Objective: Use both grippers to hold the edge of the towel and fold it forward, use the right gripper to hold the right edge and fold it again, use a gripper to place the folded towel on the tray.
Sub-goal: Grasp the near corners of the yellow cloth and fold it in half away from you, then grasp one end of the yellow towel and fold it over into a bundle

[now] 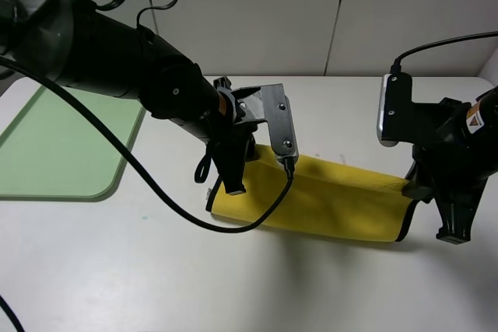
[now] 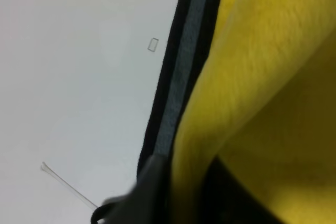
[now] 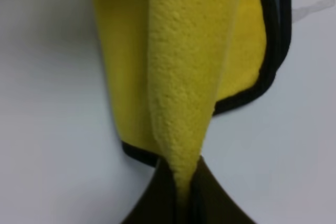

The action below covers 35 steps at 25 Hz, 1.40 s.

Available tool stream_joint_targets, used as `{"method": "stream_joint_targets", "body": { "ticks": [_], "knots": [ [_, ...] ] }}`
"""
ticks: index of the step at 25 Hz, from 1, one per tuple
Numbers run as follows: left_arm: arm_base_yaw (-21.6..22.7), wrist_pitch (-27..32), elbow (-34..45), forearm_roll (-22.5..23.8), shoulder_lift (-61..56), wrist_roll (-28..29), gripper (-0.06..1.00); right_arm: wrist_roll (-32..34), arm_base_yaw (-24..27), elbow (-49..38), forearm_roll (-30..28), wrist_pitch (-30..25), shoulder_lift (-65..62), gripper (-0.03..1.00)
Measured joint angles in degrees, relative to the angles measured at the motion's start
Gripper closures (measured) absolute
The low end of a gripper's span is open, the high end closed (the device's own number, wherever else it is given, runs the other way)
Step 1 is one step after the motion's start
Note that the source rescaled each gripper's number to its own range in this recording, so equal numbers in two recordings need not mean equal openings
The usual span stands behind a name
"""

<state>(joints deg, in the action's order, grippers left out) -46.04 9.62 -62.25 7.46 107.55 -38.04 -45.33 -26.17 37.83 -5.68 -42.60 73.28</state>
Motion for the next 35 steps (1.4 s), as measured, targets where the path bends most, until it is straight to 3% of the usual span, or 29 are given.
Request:
{"method": "stream_joint_targets", "body": {
  "ticks": [3, 4, 6, 11, 22, 28, 35],
  "knots": [
    [0.0, -0.5, 0.4, 0.0, 0.0, 0.1, 0.26, 9.3, 0.0, 0.0, -3.0, -0.8, 0.0, 0.24],
    [0.0, -0.7, 0.6, 0.0, 0.0, 0.2, 0.12, 12.4, 0.0, 0.0, -4.6, -0.3, 0.0, 0.14],
    [0.0, -1.0, 1.0, 0.1, 0.0, 0.2, 0.03, 18.2, 0.0, 0.0, -7.5, 1.0, 0.0, 0.03],
    [0.0, -1.3, 1.0, 0.1, 0.0, 0.2, -0.05, 21.7, 0.0, 0.0, -9.7, 2.1, 0.0, -0.02],
    [0.0, -0.6, 1.0, 0.1, 0.0, 0.4, -0.05, 22.0, 0.0, 0.0, -8.5, 3.5, 0.0, -0.03],
    [0.0, 8.0, 1.0, 0.2, -3.9, 1.0, -0.05, 22.1, 0.0, 0.0, -6.6, 4.0, 0.0, -0.03],
    [0.0, 17.9, 1.0, 0.3, -15.2, 11.1, -0.05, 22.6, 0.0, 0.0, -4.5, 4.7, 0.0, -0.03]
  ]
}}
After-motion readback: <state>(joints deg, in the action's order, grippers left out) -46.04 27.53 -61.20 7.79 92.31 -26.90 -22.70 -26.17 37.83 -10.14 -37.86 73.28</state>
